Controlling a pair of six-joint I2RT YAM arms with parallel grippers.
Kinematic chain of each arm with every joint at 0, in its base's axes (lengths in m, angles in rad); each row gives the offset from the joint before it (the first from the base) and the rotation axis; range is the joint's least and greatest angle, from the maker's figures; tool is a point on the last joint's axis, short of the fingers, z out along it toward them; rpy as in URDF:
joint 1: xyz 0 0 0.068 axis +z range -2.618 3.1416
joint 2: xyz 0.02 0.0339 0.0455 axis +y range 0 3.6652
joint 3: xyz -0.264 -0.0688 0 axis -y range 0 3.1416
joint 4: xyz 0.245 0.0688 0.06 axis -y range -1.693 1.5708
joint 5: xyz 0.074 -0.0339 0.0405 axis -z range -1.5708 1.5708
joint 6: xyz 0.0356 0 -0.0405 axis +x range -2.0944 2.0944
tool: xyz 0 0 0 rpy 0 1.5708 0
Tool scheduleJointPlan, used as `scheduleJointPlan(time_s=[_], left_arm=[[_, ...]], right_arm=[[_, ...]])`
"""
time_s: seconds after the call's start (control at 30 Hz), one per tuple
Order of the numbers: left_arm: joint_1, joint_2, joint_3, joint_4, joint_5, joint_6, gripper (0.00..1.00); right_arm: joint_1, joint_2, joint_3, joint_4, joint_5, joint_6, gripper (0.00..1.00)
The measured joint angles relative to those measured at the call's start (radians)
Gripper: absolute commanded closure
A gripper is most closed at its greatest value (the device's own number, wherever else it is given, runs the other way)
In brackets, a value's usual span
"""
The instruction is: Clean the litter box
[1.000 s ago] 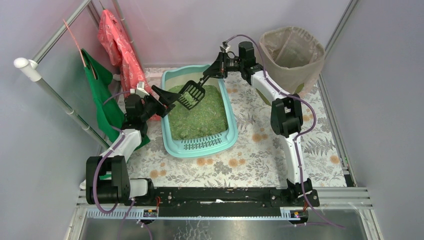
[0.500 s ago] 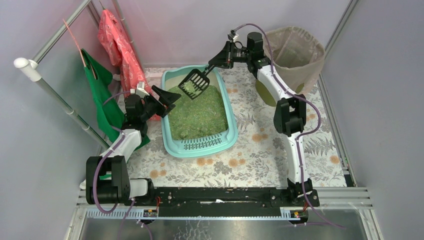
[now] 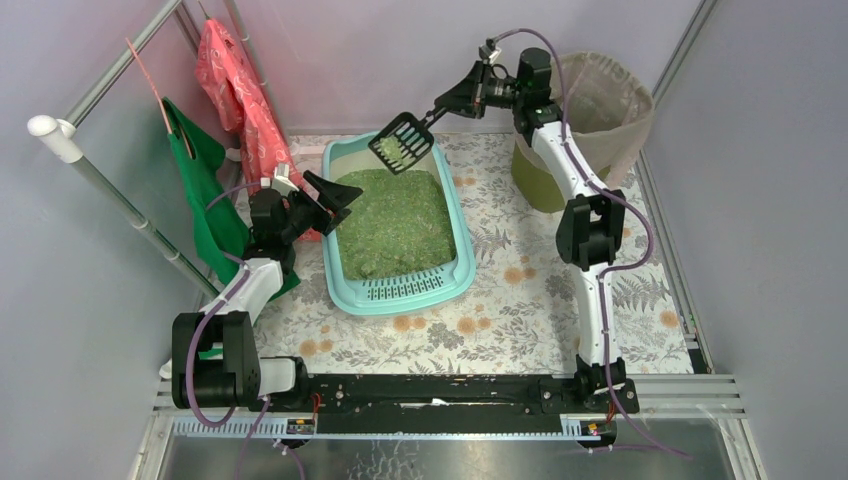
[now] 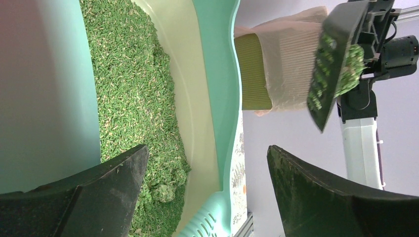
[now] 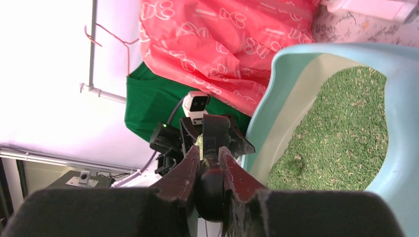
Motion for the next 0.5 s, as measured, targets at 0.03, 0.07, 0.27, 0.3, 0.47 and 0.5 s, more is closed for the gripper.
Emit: scheduleJointPlan(time_s=[0.03, 0.07, 0.27, 0.3, 0.47, 0.5], left_arm=[[0.0, 0.0, 0.0, 0.0, 0.0, 0.0, 0.01], [0.0, 0.0, 0.0, 0.0, 0.0, 0.0, 0.01], [0.0, 0.0, 0.0, 0.0, 0.001, 0.0, 0.01], [0.0, 0.0, 0.0, 0.0, 0.001, 0.0, 0.01], [0.0, 0.0, -0.006, 0.011, 0.003, -0.002, 0.01], [0.0, 0.0, -0.006, 0.012, 0.004, -0.002, 0.01]], right_arm=[[-0.009, -0.003, 0.005, 0.018, -0.001, 0.019, 1.0], [-0.017, -0.006, 0.007, 0.032, -0.003, 0.034, 1.0], [-0.068, -0.012, 0.016, 0.07, -0.017, 0.1, 1.0], [-0.077, -0.013, 0.016, 0.076, -0.019, 0.108, 1.0], [-0.109, -0.027, -0.003, 0.126, -0.018, 0.151, 1.0], [-0.111, -0.032, -0.014, 0.14, -0.019, 0.16, 1.0]])
